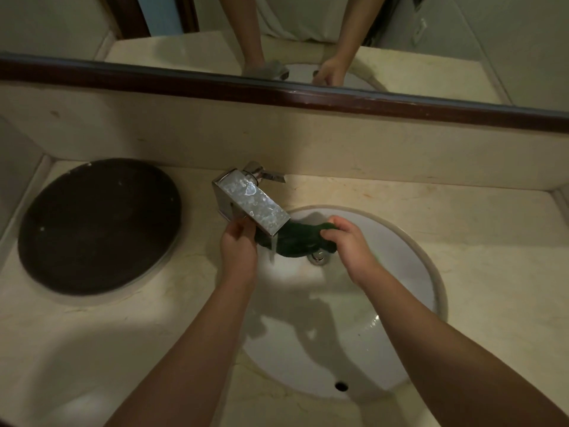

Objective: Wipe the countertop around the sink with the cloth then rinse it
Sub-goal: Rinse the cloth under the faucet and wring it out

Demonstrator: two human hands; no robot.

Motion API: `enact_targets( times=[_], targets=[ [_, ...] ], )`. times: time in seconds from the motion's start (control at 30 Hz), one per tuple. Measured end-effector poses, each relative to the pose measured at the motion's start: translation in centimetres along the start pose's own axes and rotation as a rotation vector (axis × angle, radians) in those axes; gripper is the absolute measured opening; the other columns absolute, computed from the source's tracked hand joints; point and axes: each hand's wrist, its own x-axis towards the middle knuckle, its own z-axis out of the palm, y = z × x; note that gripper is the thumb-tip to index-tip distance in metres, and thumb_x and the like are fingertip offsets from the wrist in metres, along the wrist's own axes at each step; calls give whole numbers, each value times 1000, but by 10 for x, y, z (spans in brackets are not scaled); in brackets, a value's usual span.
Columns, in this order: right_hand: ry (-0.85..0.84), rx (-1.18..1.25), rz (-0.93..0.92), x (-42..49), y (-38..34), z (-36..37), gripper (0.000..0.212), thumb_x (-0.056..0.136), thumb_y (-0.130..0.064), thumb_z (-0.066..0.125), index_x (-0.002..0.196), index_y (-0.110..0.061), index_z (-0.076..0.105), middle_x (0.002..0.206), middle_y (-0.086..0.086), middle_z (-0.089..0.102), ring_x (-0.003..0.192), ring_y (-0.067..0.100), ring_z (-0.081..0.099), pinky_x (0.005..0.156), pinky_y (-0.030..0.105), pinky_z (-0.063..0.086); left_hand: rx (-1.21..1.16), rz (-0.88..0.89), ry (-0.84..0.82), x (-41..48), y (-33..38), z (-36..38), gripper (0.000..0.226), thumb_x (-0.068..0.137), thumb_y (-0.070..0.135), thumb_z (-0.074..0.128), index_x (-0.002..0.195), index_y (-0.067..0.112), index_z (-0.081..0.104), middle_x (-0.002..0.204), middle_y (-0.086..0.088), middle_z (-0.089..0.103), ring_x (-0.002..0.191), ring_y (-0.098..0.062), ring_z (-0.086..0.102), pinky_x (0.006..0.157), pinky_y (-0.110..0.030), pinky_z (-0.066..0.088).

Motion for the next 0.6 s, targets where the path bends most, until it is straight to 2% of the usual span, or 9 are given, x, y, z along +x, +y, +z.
enact_targets(
  times=[0.1,0.2,0.27,0.33,0.4,0.43,0.5,0.57,0.6],
  targets=[
    [-52,-107,15,0,-17,-3,24,93,-11,50,71,-16,54,71,6,57,68,18,57,57,22,44,19,35,-56,-1,4,1,20,96,23,58,112,23,69,112,1,72,110,-18,64,97,-37,48],
    [-85,-159,3,4,-29,-6,14,93,-19,55,79,-18,59,86,10,66,84,23,65,70,31,53,88,53,-121,-1,11,-1,30,93,5,54,119,15,65,113,-2,71,105,-15,64,88,-28,49],
    [-159,-183,-21,5,-32,-8,11,92,-19,59,83,-19,64,86,4,69,86,20,68,75,32,56,219,4,-213,1,16,-3,41,86,-10,48,116,14,63,106,-1,69,100,-16,63,81,-26,48],
    [-209,-242,-97,4,-35,-6,16,91,-18,61,83,-28,70,80,-9,71,82,7,68,73,24,55,374,-14,-298,2,19,-4,40,84,-13,49,105,18,63,96,1,66,95,-19,62,71,-24,45],
    [-204,-392,-238,3,-38,-3,21,90,-20,64,80,-38,69,73,-18,67,80,-4,61,72,13,46,521,0,-400,0,26,-4,34,85,-9,55,91,23,64,86,5,66,86,-16,63,62,-18,44],
    [-180,-488,-311,5,-39,-1,21,89,-24,65,79,-43,67,71,-20,63,81,-4,57,74,14,43,554,6,-469,-2,29,-2,33,84,-10,57,85,22,64,81,5,67,81,-14,63,60,-17,45],
    [-154,-605,-396,8,-38,2,18,88,-29,65,80,-45,67,66,-18,59,77,3,54,77,27,45,543,19,-580,-5,28,-1,26,83,-7,62,85,18,66,81,-1,68,80,-16,66,65,-19,52],
    [-170,-617,-392,8,-40,5,13,88,-30,63,83,-40,69,63,-16,58,69,7,56,70,30,48,557,75,-515,-3,24,-2,16,79,17,73,93,22,66,92,-3,70,91,-20,67,78,-28,57],
    [-167,-659,-409,8,-40,5,12,89,-31,62,82,-38,69,63,-17,58,67,6,56,66,28,47,595,106,-439,-1,22,-3,25,74,31,75,97,23,66,97,-3,70,95,-21,67,84,-34,57]
  ],
)
